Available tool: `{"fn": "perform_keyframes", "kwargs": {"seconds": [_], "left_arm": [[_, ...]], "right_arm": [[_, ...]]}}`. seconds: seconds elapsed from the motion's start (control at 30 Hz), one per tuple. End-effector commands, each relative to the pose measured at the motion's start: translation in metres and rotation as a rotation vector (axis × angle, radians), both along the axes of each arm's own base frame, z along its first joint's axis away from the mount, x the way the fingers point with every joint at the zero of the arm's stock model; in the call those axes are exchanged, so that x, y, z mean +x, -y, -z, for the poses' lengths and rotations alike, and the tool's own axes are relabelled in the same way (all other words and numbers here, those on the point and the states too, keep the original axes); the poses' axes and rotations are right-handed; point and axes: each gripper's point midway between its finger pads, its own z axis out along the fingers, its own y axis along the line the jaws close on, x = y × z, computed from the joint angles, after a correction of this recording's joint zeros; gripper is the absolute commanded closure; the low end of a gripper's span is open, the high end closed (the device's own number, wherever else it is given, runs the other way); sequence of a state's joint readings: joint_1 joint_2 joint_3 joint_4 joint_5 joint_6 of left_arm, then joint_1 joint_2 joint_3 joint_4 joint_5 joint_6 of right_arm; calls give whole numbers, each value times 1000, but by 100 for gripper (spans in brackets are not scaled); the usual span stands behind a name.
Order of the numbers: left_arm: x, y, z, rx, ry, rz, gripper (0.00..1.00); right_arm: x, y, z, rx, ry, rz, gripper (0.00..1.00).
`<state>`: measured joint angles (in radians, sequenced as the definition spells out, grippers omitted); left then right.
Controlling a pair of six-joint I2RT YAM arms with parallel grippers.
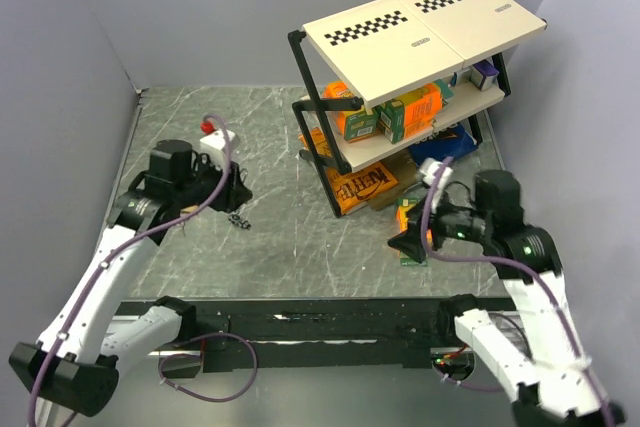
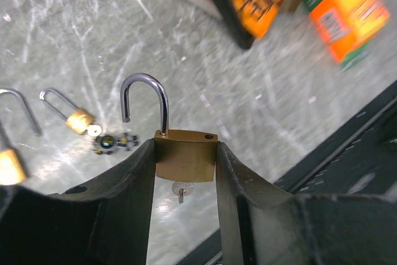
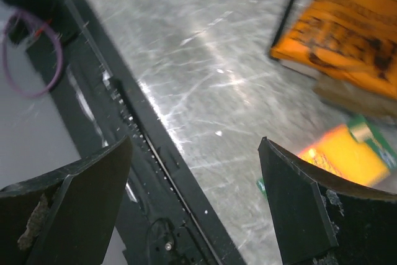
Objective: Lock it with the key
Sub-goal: Pick up the lock from the center of the board.
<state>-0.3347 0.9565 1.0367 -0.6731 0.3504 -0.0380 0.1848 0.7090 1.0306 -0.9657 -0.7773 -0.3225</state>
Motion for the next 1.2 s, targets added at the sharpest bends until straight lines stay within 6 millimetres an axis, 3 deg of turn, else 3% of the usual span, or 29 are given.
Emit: {"fn": "perform_keyframes", "kwargs": {"seconds": [0.0, 0.1, 0.23, 0.3, 0.33, 0.37, 0.53, 0.67, 0.83, 1.03, 1.17], "left_arm": [[-7, 7, -48, -211, -6, -31, 99], [-7, 2, -66, -315, -26, -79, 99], [-6, -5, -71, -472, -112, -154, 99], [-4, -10, -76, -561, -162, -195, 99], [-3, -12, -73, -586, -185, -210, 99], [1, -19, -75, -626, -206, -250, 99], [14, -26, -86, -761, -251, -302, 99], [24, -39, -82, -816, -300, -402, 99], [30, -52, -76, -862, -336, -497, 99], [31, -59, -78, -875, -331, -546, 99], [31, -60, -83, -897, -332, -541, 99]], "right_arm": [[26, -35, -23, -45, 140, -107, 10], [38, -62, -26, -54, 178, -146, 11], [66, -108, -55, 3, 311, -135, 12], [71, -137, -63, 21, 344, -132, 13], [75, -151, -78, 69, 395, -122, 13], [69, -173, -79, 93, 383, -147, 13], [77, -232, -108, 230, 374, -99, 11], [89, -260, -125, 302, 385, -9, 12], [108, -293, -118, 308, 305, 159, 12], [99, -332, -117, 355, 306, 111, 11], [100, -348, -113, 366, 291, 131, 11]]}}
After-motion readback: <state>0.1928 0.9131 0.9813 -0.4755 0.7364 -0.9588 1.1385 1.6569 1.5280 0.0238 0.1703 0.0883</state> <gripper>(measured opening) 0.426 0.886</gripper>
